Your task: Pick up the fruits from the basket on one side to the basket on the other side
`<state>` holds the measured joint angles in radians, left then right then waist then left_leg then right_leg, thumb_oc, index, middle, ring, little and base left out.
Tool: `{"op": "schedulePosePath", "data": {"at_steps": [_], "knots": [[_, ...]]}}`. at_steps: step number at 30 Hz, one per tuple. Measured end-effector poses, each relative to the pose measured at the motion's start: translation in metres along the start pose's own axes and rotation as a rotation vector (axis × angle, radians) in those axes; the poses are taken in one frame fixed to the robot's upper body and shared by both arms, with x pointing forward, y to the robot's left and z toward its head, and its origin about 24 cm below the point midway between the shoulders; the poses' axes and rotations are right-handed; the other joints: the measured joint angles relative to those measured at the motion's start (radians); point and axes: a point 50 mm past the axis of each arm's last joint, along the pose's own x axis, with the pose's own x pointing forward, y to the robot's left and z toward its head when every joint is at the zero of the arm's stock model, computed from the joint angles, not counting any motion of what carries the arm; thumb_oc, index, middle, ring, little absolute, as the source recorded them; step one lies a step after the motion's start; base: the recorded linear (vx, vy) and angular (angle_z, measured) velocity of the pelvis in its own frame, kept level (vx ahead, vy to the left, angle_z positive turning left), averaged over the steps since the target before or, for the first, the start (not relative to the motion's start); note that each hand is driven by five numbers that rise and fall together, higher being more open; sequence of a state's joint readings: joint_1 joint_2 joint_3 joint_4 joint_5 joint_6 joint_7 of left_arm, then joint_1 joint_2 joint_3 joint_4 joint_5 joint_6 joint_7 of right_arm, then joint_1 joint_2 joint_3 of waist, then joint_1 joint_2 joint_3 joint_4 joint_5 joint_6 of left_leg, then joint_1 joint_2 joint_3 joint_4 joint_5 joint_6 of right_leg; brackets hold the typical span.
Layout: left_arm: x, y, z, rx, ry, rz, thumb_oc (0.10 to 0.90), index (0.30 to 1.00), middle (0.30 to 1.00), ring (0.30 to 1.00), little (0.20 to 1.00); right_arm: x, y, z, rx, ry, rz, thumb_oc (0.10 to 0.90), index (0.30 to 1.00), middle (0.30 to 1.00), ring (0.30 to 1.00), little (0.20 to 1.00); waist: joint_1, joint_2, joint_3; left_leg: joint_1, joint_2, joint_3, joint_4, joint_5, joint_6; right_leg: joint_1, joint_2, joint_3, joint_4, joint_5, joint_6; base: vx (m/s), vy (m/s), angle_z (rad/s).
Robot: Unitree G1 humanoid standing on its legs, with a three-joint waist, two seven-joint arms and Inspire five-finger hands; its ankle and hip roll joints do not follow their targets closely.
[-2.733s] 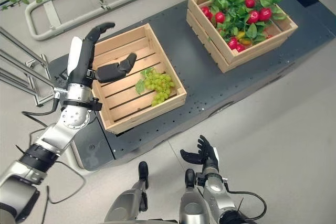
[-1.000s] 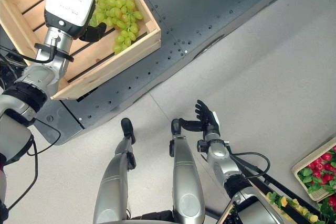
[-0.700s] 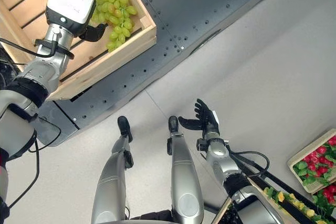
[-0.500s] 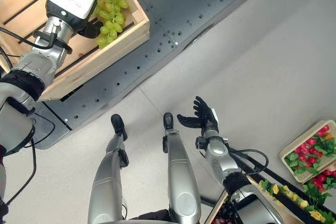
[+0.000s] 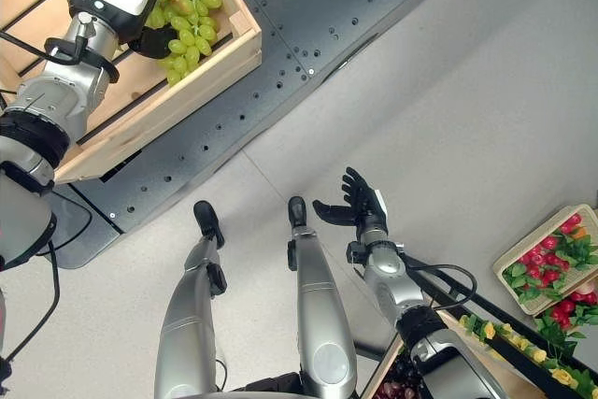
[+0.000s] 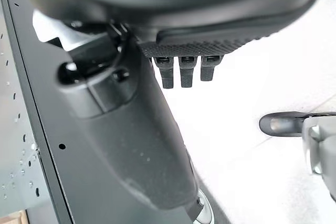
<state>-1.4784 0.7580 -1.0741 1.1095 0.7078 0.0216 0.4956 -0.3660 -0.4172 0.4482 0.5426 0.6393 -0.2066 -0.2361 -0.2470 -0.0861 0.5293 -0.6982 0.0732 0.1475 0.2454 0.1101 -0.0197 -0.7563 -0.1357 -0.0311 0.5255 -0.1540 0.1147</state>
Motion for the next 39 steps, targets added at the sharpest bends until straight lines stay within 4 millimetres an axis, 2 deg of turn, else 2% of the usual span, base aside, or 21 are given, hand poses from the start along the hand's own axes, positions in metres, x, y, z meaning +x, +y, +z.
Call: {"op": "schedulePosePath", "data": {"at_steps": [3,11,26,33,39], "knots": [[0.005,0.007,-0.002,-0.015,0.007,-0.001,0.4,0.3,0.3,0.3,0.3,0.0,0.003,0.005,0.006,-0.021,0.013,0.8,0.9,0.9,0.9,0.9,0.0,0.0,0.0,-0.008,0.0,0.0,0.003,0.0,0.0,-0.007,0.0,0.0,0.002,0.0,0.0,0.0,0.0,0.0],[0.005,0.008,0.002,-0.021,-0.03,-0.001,0.4,0.3,0.3,0.3,0.3,0.0,0.01,0.018,0.03,-0.094,0.043,0.8,0.9,0.9,0.9,0.9,0.006,0.0,0.0,-0.001,0.0,-0.001,0.008,0.0,0.0,0.001,-0.002,-0.003,0.006,0.0,0.0,0.0,0.0,0.0],[-0.009,-0.01,0.0,-0.017,-0.051,-0.02,0.4,0.3,0.3,0.3,0.3,-0.002,0.007,0.019,0.031,-0.102,0.035,0.8,0.9,0.9,0.9,0.9,0.019,0.007,0.002,0.036,-0.002,0.007,0.002,0.01,-0.003,0.024,-0.008,-0.002,0.027,-0.003,-0.004,-0.02,0.0,0.0],[-0.033,-0.031,0.004,-0.069,-0.093,0.021,0.4,0.3,0.3,0.3,0.3,-0.012,0.004,0.009,0.041,-0.09,0.042,0.8,0.9,0.9,0.9,0.9,0.045,0.011,0.002,0.183,-0.001,0.016,-0.045,0.013,-0.006,0.16,-0.008,-0.006,-0.004,-0.005,-0.006,0.0,-0.006,-0.01],[-0.049,-0.037,0.005,-0.106,-0.114,0.077,0.4,0.3,0.3,0.3,0.3,-0.019,-0.005,0.009,0.049,-0.101,0.054,0.8,0.9,0.9,0.9,0.9,0.061,0.055,0.001,0.35,-0.002,0.023,-0.117,0.02,-0.011,0.33,-0.011,-0.027,-0.068,-0.004,-0.003,0.04,0.004,0.03]]}}
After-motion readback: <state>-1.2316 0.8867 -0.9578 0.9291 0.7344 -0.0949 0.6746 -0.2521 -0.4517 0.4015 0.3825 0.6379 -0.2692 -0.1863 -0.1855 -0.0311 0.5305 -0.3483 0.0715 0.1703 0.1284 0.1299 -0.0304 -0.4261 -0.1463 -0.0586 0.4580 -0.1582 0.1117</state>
